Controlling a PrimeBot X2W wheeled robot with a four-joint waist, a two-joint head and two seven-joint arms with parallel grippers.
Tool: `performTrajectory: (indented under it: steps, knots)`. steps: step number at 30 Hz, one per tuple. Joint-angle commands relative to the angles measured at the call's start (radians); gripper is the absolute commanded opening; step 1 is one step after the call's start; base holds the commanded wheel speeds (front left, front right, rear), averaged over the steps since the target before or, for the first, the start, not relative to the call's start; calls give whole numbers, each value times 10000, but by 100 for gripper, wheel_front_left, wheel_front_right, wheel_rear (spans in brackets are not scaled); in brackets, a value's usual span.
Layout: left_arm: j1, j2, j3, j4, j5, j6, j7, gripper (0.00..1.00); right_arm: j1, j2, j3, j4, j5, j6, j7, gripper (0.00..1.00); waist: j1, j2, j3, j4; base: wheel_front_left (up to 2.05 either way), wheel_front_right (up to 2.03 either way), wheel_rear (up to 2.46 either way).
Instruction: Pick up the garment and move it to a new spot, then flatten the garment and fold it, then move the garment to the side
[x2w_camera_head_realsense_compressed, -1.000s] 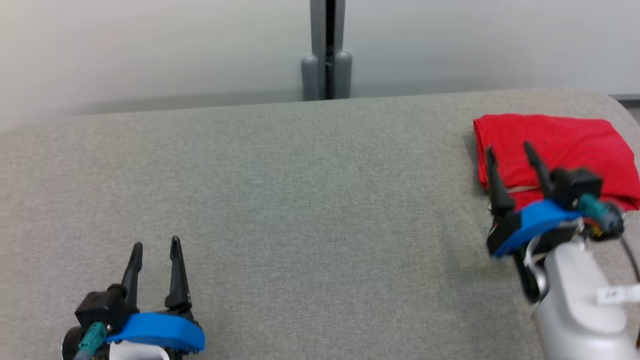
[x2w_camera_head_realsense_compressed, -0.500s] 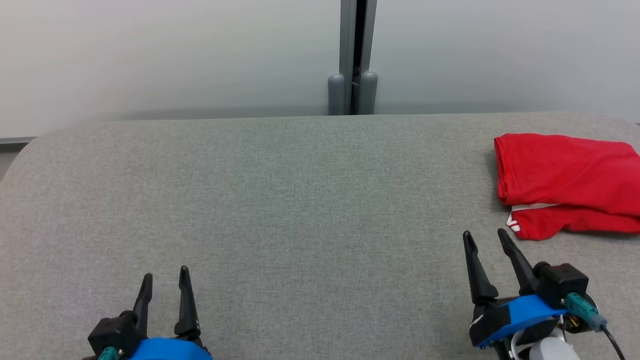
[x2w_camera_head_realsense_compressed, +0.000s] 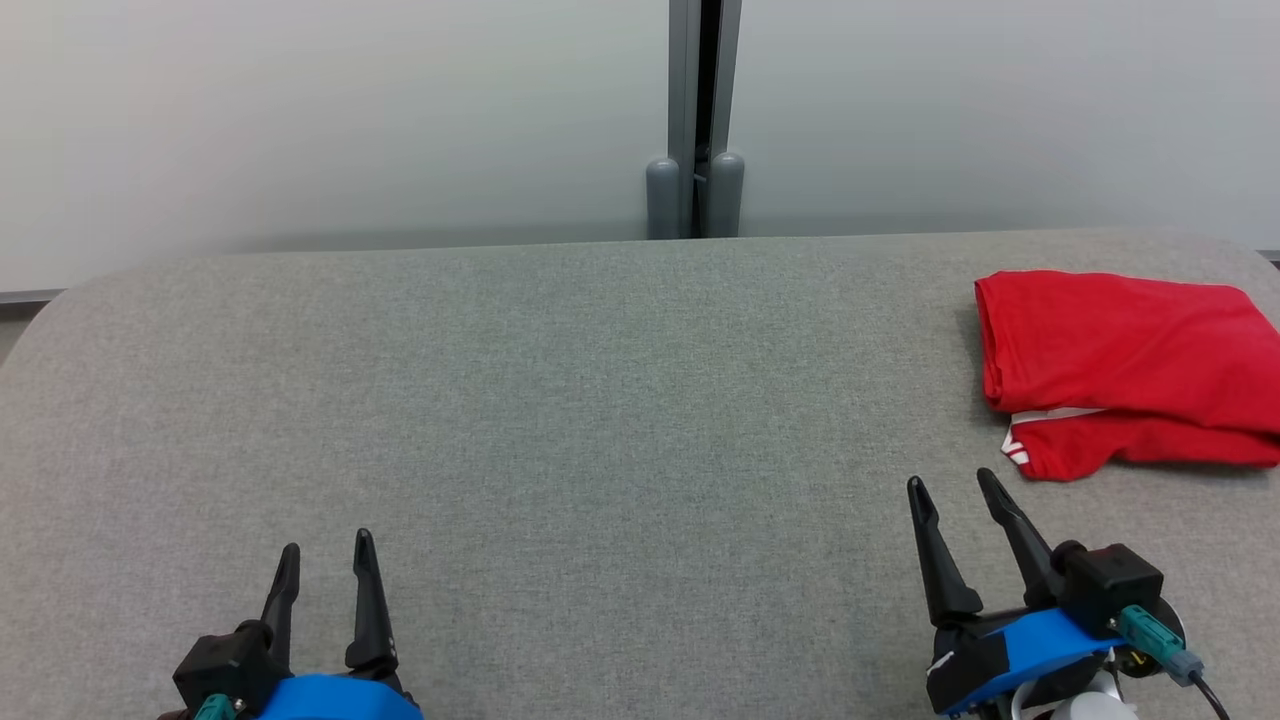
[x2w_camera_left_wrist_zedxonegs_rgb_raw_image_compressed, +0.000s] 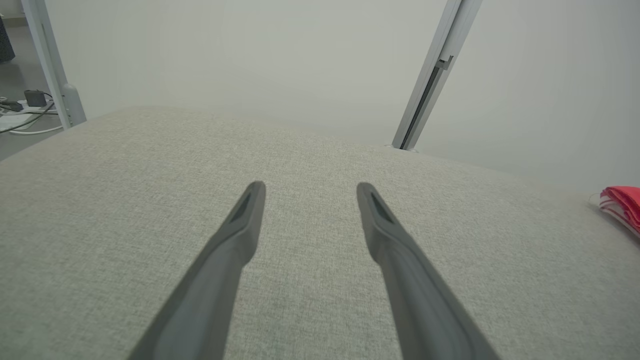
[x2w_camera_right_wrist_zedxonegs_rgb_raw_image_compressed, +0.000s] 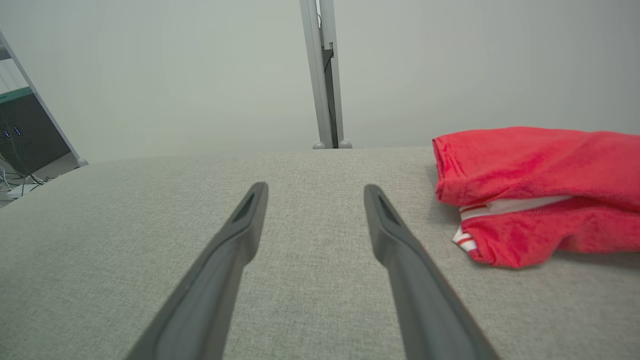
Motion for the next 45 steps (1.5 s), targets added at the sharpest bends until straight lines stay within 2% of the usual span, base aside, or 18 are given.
performTrajectory:
  steps: [1, 10, 11, 15, 25, 45]
  knots:
    - [92, -35, 46, 29, 35, -17, -46, 100, 156, -6, -1, -50, 4, 1, -47, 100, 1, 0, -2, 12, 0, 0, 0]
    - [15, -8, -25, 172, -32, -185, -46, 100, 121, -5, -84, -172, 45, 1, -48, 100, 1, 0, 51, 108, 0, 0, 0]
    - [0, -16, -31, 185, -32, -170, 0, 0, 38, -2, -83, -123, 13, 0, 0, 0, 1, 0, 52, 107, 0, 0, 0]
    - [95, -49, -31, 508, -68, -191, 64, 0, 127, 6, -73, 185, 52, 0, 51, 0, 1, 0, 54, 113, 0, 0, 0]
    - [-103, -87, 259, 345, -1806, -321, 592, 0, 121, -15, -293, 14, 2031, 0, 533, 0, 1, 0, 11, 144, 0, 0, 0]
    - [-372, -149, 656, 17, -4611, -535, 1380, 0, 104, -42, -663, -254, 5175, 0, 1322, 0, 1, 0, -68, 204, 0, 0, 0]
